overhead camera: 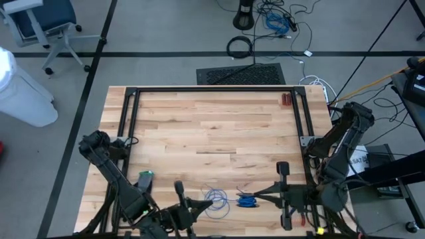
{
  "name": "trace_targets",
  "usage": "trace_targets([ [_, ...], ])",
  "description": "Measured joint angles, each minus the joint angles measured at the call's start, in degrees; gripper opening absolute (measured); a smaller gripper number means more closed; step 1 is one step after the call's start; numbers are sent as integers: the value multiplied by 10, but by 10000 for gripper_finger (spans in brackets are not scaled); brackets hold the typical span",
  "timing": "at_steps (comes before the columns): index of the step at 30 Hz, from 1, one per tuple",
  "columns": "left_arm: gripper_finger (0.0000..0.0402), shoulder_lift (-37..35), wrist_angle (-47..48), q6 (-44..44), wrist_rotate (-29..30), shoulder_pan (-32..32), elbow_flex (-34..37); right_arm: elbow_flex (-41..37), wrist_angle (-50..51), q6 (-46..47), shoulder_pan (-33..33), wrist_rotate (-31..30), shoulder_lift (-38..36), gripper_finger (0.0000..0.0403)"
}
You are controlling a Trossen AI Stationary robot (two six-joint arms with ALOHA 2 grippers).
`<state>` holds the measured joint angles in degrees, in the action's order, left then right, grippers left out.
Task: Coil cords
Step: Coil the blue wire onto the spool
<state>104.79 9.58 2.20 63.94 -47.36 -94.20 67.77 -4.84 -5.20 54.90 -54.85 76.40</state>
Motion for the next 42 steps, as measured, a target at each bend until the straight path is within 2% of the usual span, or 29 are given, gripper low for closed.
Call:
trace_targets([
  [7, 2, -10, 0, 0, 17, -14, 0, 0, 6, -3, -32, 43, 14, 0],
  [14, 2, -16, -6, 0, 26, -27, 0, 0, 54, 2, -51, 41, 16, 0],
  [26, 2, -16, -54, -11, 12, 5, 0, 0, 61, 0, -94, 34, 50, 0],
  [30, 2, -16, -78, -17, -4, 9, 0, 0, 61, 0, -100, 9, 55, 0],
  [42, 2, -16, -84, -26, -7, 13, 0, 0, 64, 2, -103, 4, 60, 0],
])
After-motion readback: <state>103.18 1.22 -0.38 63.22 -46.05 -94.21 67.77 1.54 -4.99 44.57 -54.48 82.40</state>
